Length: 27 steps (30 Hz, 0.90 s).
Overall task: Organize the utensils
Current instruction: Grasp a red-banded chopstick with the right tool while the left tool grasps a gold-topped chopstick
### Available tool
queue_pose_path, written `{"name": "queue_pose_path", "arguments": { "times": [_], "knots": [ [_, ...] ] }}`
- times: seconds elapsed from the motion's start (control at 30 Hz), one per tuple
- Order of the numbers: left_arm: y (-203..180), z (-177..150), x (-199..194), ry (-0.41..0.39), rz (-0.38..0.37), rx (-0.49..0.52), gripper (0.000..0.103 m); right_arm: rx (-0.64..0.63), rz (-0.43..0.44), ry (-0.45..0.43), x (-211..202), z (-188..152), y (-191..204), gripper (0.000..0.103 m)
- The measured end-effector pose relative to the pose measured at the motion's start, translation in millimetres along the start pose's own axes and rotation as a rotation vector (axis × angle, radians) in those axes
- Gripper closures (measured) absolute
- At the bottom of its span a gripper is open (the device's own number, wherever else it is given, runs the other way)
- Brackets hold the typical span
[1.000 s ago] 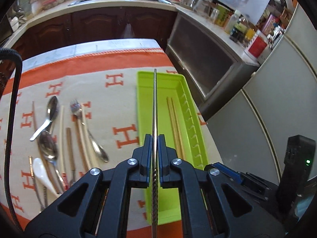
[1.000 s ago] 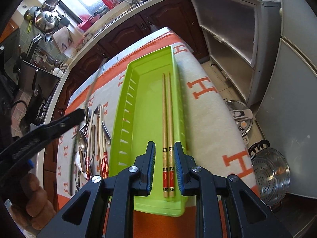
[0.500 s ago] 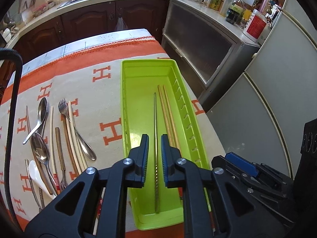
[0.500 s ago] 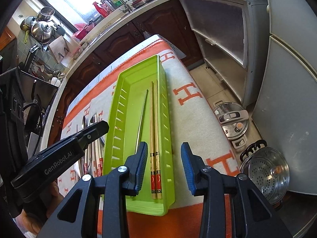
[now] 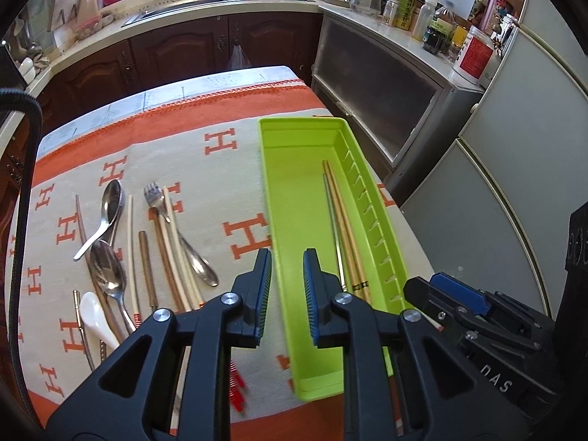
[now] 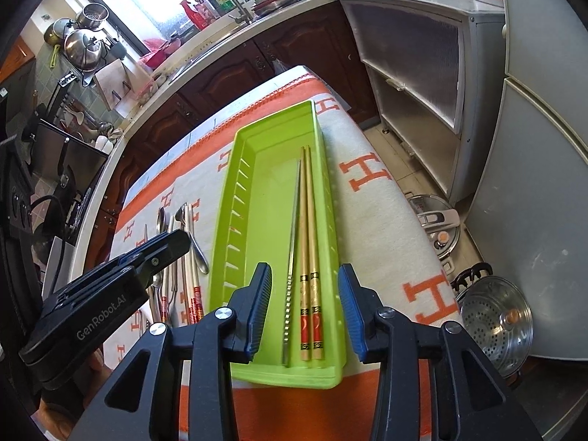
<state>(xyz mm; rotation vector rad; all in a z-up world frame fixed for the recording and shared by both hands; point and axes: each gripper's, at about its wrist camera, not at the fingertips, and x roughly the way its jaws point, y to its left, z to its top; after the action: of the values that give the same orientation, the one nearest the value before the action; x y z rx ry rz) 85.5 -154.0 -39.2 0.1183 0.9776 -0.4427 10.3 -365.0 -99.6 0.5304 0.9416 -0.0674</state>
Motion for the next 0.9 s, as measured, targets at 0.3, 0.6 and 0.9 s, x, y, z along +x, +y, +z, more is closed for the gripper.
{"name": "queue_pose_path", "arguments": {
  "times": [0.3,0.6,0.9],
  "knots": [
    [50.7,-24.4,-22.9,-0.039,0.029,0.009,0.088,-0.060,-0.002,-0.078,-16.9,-36.7,45.2,0.065],
    [91.0,-38.7,-56.9,-0.126,0.049,0.000,0.088,-0.175,-0.047,-0.180,-45.2,-64.4,102.2,0.064],
    [153.9,-56.4,-96.0,-0.203,0.109,-0.089,0.088,-0.300,-0.016,-0.182,-52.9,-81.4,170.9,0.064]
  ]
}}
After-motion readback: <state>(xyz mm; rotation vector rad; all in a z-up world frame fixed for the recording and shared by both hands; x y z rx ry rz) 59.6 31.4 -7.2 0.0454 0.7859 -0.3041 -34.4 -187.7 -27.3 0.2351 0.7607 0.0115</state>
